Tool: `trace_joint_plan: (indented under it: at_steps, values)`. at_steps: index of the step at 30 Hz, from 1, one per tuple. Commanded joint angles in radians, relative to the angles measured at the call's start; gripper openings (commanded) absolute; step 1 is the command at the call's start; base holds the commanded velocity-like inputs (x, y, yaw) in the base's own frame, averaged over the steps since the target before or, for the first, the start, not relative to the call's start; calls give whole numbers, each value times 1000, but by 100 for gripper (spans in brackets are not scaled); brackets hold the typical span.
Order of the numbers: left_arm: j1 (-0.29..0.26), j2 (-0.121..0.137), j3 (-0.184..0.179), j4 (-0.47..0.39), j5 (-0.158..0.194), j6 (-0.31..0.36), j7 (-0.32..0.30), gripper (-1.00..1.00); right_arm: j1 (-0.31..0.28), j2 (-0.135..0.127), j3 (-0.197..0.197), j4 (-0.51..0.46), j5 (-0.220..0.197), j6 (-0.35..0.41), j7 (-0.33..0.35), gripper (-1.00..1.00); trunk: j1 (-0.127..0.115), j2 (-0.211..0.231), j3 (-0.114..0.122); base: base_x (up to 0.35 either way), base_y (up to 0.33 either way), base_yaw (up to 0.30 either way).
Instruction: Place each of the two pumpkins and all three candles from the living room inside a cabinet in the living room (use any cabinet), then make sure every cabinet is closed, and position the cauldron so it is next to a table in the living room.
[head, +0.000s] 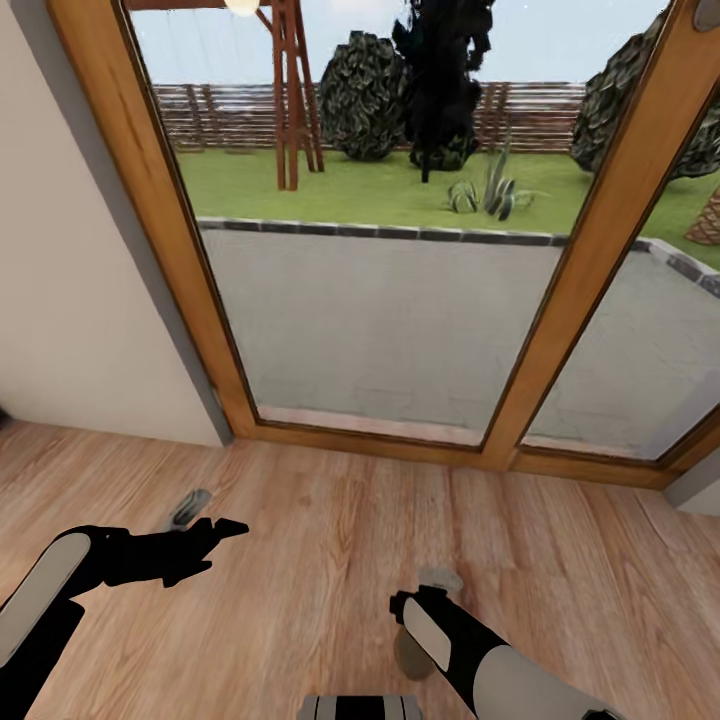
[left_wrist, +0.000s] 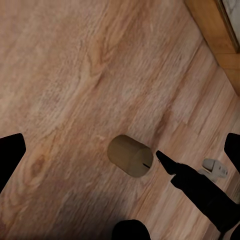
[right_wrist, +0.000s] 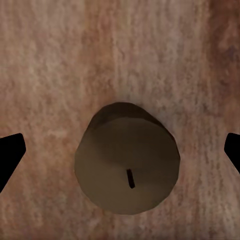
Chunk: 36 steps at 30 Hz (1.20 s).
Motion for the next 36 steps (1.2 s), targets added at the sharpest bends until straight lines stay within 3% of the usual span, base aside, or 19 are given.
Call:
trace_joint_plan:
  at_steps: [1,6,12,29,36]
  values:
    - [-1,1,0,-1,11,-1,10,100,-1,-1,8,-2,-5,5,-7,100,0,-1,-5,4,0,0]
    - [-1,1,3,-1,20,-1,10,100,-1,-1,8,-2,-5,4,-7,100,2,-2,-24,1,0,0]
    - [-1,1,4,-1,73,-2,11,100,-1,-2,8,-2,-4,4,-7,100,5,-3,-47,0,0,0]
    - [-1,2,3,-1,80,-2,11,100,-1,-3,10,-3,-4,-14,-6,100,13,-7,-113,0,0,0]
    - [-1,2,1,-1,80,-1,11,100,-1,-4,10,-3,-4,-28,-6,100,13,-7,-113,0,0,0]
